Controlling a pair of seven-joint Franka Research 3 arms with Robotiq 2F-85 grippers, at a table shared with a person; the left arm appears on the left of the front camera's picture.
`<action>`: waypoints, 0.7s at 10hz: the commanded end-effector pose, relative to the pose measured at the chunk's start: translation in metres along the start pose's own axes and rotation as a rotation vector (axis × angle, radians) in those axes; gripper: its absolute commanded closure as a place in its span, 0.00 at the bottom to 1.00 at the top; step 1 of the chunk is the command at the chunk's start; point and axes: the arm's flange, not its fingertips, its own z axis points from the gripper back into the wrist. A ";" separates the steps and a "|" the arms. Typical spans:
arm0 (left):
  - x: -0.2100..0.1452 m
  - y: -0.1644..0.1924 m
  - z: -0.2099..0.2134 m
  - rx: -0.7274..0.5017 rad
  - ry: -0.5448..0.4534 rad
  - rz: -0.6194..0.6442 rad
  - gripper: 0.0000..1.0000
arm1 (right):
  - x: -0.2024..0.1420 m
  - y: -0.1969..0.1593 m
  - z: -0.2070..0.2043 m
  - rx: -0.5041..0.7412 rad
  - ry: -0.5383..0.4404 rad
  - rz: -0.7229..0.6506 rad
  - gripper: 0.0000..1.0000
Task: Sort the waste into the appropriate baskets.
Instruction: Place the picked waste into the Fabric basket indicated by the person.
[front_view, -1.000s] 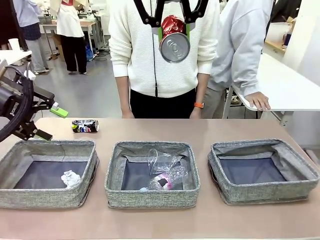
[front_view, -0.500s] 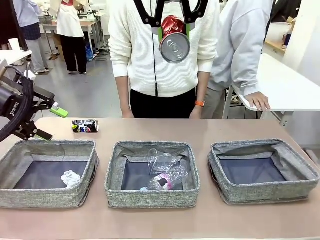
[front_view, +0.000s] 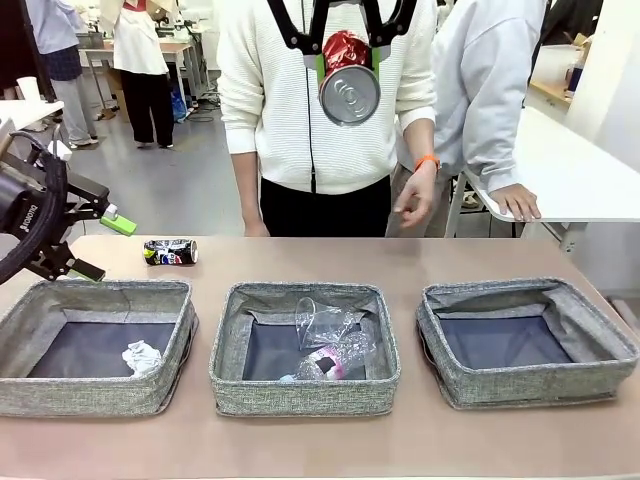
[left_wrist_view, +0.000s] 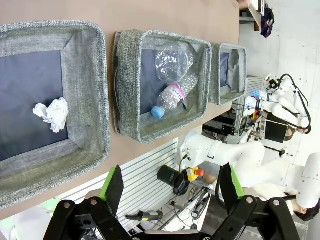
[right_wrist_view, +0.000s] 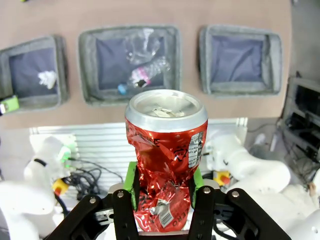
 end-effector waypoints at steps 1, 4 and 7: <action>-0.001 0.002 0.003 0.001 0.008 -0.022 0.00 | -0.002 -0.002 -0.001 0.012 -0.008 0.007 0.54; -0.001 0.002 0.003 0.001 0.008 -0.022 0.00 | -0.002 -0.002 -0.001 0.012 -0.008 0.007 0.54; -0.001 0.002 0.003 0.001 0.008 -0.022 0.00 | 0.000 0.000 0.000 0.000 0.000 0.000 0.53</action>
